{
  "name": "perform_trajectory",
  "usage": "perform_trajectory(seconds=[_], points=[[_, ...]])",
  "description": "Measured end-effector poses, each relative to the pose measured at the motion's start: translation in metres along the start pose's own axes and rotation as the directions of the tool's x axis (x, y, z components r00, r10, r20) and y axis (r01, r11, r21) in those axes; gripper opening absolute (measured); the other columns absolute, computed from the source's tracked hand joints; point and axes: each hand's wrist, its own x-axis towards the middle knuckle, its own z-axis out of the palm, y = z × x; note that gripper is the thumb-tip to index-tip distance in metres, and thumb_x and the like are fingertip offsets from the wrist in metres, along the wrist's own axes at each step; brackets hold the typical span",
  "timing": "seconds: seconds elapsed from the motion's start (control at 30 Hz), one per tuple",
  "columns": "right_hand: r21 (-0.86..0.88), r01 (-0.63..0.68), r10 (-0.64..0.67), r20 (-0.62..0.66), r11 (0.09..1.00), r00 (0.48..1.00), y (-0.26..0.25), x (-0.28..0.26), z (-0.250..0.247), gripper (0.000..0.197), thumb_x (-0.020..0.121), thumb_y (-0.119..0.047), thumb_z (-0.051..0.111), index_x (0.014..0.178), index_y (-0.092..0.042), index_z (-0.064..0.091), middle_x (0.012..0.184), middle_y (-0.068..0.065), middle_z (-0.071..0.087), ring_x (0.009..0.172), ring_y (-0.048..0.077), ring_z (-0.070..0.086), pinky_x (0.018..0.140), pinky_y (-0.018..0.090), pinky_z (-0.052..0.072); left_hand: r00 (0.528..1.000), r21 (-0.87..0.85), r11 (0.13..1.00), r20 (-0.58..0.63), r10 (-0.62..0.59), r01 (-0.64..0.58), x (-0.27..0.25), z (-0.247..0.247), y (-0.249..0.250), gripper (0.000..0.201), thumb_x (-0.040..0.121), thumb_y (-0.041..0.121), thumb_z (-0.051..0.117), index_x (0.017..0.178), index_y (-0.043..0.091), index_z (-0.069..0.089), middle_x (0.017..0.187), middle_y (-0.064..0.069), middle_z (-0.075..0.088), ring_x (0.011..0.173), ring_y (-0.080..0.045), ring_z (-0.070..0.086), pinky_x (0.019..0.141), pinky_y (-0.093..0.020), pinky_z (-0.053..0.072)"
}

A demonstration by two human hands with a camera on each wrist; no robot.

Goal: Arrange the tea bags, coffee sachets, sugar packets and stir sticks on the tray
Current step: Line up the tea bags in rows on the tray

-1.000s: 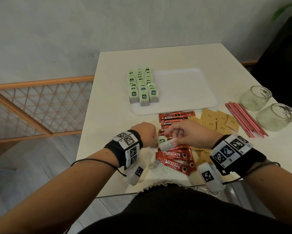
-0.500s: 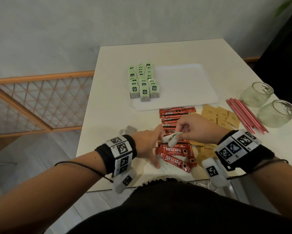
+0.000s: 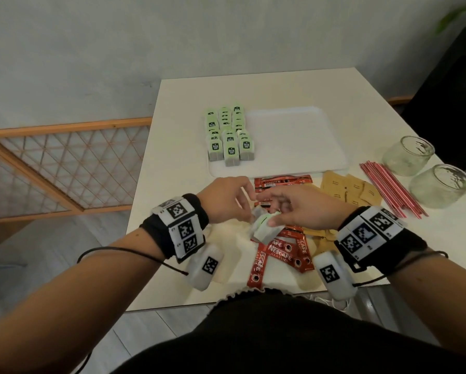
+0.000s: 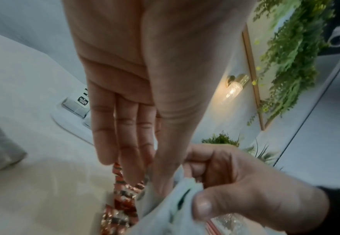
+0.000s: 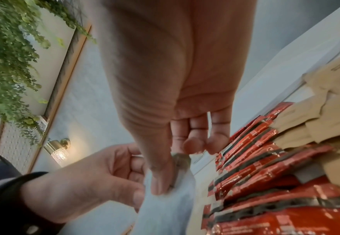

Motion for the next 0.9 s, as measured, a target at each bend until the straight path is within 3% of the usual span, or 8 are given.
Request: perform_trajectory(seconds=[0.13, 0.23, 0.3, 0.43, 0.57, 0.67, 0.73, 0.9], points=[[-0.047, -0.017, 0.016, -0.018, 0.999, 1.0, -0.004, 0.005, 0.002, 0.021, 0.088, -0.03, 0.07, 0.107, -0.023, 0.068, 0.061, -0.018, 0.051, 0.055, -0.014, 0.048, 0.056, 0.005, 0.035, 0.996, -0.085, 0.996, 0.084, -0.031, 0.038, -0.002, -0.009, 0.002, 0.04, 0.074, 0.018, 0.084, 0.102, 0.02, 0.057, 0.086, 0.001, 0.076, 0.069, -0.008, 0.067, 0.065, -0.021, 0.053], [-0.061, -0.059, 0.056, -0.058, 0.996, 0.997, -0.003, 0.006, 0.003, 0.016, 0.089, -0.032, 0.068, 0.104, -0.025, 0.069, 0.065, -0.012, 0.049, 0.057, -0.001, 0.047, 0.053, 0.012, 0.034, 0.982, 0.198, 0.964, 0.022, -0.189, 0.181, -0.004, -0.022, -0.011, 0.05, 0.073, 0.038, 0.083, 0.11, 0.024, 0.054, 0.105, 0.005, 0.067, 0.091, -0.016, 0.063, 0.076, -0.03, 0.051], [-0.057, -0.086, 0.081, -0.092, 0.995, 0.992, -0.002, 0.007, 0.002, 0.016, 0.089, -0.033, 0.068, 0.104, -0.026, 0.068, 0.068, -0.012, 0.049, 0.059, 0.002, 0.044, 0.052, 0.013, 0.032, 0.938, 0.379, 0.863, -0.044, -0.343, 0.333, -0.008, -0.029, -0.023, 0.065, 0.073, 0.05, 0.079, 0.121, 0.021, 0.048, 0.117, 0.002, 0.058, 0.104, -0.02, 0.058, 0.087, -0.035, 0.048], [-0.036, -0.089, 0.084, -0.121, 0.995, 0.989, -0.001, 0.008, 0.0, 0.02, 0.088, -0.031, 0.069, 0.106, -0.022, 0.068, 0.069, -0.015, 0.049, 0.059, -0.001, 0.044, 0.053, 0.005, 0.035, 0.856, 0.539, 0.711, -0.039, -0.515, 0.452, -0.013, -0.026, -0.032, 0.079, 0.074, 0.057, 0.075, 0.126, 0.007, 0.045, 0.11, -0.005, 0.061, 0.1, -0.024, 0.06, 0.079, -0.033, 0.048], [-0.031, -0.089, 0.085, -0.113, 0.996, 0.99, 0.0, 0.009, 0.001, 0.016, 0.088, -0.03, 0.069, 0.104, -0.023, 0.069, 0.069, -0.018, 0.048, 0.061, -0.003, 0.044, 0.055, 0.003, 0.035, 0.872, 0.535, 0.73, -0.024, -0.489, 0.425, -0.009, -0.021, -0.033, 0.037, 0.081, 0.041, 0.074, 0.095, 0.013, 0.054, 0.078, 0.003, 0.056, 0.076, -0.018, 0.056, 0.068, -0.027, 0.046], [-0.035, -0.088, 0.083, -0.126, 0.995, 0.988, 0.005, 0.013, 0.002, 0.014, 0.088, -0.03, 0.069, 0.101, -0.026, 0.067, 0.072, -0.018, 0.047, 0.064, -0.001, 0.045, 0.055, 0.008, 0.035, 0.88, 0.49, 0.765, -0.008, -0.475, 0.417, 0.0, -0.018, -0.036, 0.035, 0.078, 0.038, 0.075, 0.091, 0.011, 0.057, 0.09, -0.008, 0.064, 0.078, -0.022, 0.062, 0.068, -0.031, 0.05], [-0.035, -0.072, 0.066, -0.143, 0.997, 0.987, 0.01, 0.018, 0.003, 0.012, 0.087, -0.032, 0.07, 0.097, -0.029, 0.065, 0.08, -0.017, 0.048, 0.073, 0.001, 0.047, 0.059, 0.012, 0.032, 0.899, 0.472, 0.796, 0.016, -0.438, 0.38, 0.007, -0.014, -0.037, 0.041, 0.076, 0.04, 0.077, 0.092, 0.006, 0.061, 0.079, -0.015, 0.059, 0.076, -0.024, 0.061, 0.071, -0.034, 0.049], [-0.002, -0.04, 0.04, -0.091, 0.999, 0.995, 0.019, 0.024, 0.0, 0.015, 0.086, -0.035, 0.069, 0.1, -0.03, 0.067, 0.102, -0.013, 0.057, 0.097, 0.006, 0.053, 0.088, 0.03, 0.046, 0.961, 0.397, 0.881, -0.012, -0.275, 0.257, 0.023, -0.001, -0.033, 0.038, 0.08, 0.039, 0.074, 0.102, 0.016, 0.054, 0.099, -0.001, 0.056, 0.088, -0.019, 0.052, 0.072, -0.028, 0.038]])
